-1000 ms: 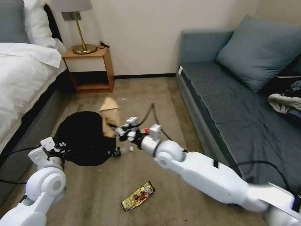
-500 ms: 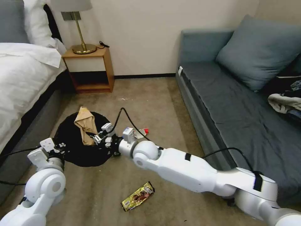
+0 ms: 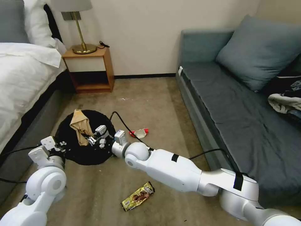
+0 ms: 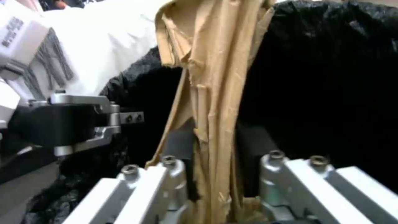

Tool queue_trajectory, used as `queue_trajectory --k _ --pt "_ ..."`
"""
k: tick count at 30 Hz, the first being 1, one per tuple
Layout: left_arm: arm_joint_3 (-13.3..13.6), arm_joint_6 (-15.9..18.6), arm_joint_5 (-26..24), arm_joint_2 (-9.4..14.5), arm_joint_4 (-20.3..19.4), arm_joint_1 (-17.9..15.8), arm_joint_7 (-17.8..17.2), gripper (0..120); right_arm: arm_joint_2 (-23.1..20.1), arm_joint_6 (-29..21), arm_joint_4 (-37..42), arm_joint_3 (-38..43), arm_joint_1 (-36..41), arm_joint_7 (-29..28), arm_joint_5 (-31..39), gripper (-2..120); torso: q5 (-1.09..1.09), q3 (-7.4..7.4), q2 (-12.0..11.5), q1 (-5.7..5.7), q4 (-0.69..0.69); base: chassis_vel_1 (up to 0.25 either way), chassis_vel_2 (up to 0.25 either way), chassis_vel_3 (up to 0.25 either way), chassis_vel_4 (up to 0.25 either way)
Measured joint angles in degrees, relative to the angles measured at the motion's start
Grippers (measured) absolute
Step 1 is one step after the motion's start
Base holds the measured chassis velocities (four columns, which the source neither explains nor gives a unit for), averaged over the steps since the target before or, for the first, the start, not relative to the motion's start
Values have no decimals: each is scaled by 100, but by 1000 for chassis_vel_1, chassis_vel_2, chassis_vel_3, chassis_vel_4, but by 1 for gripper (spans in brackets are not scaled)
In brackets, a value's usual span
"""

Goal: Pick up the trash bin, then pick up the garbage on the floor and place it into the trash bin.

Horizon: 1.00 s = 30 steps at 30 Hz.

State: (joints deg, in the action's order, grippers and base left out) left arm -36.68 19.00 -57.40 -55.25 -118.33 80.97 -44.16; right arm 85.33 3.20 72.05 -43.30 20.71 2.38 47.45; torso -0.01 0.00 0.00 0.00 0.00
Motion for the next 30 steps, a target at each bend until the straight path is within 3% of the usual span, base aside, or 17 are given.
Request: queue_trajectory --k 6,13,20,30 --pt "4 2 -2 39 50 -13 -4 3 -104 -85 88 -101 -149 -98 -2 46 0 0 0 0 0 0 0 0 0" --pt "4 9 -26 80 48 -44 -16 3 -298 -201 162 -257 -403 -91 25 76 1 0 0 0 0 0 0 0 0" --pt "37 16 -31 79 51 -73 -28 3 -311 -241 128 -307 -476 20 -116 99 1 0 0 0 0 0 0 0 0" --pt "97 18 -41 97 103 -125 -43 3 -633 4 429 116 -414 89 -152 100 1 0 0 0 1 0 0 0 0"
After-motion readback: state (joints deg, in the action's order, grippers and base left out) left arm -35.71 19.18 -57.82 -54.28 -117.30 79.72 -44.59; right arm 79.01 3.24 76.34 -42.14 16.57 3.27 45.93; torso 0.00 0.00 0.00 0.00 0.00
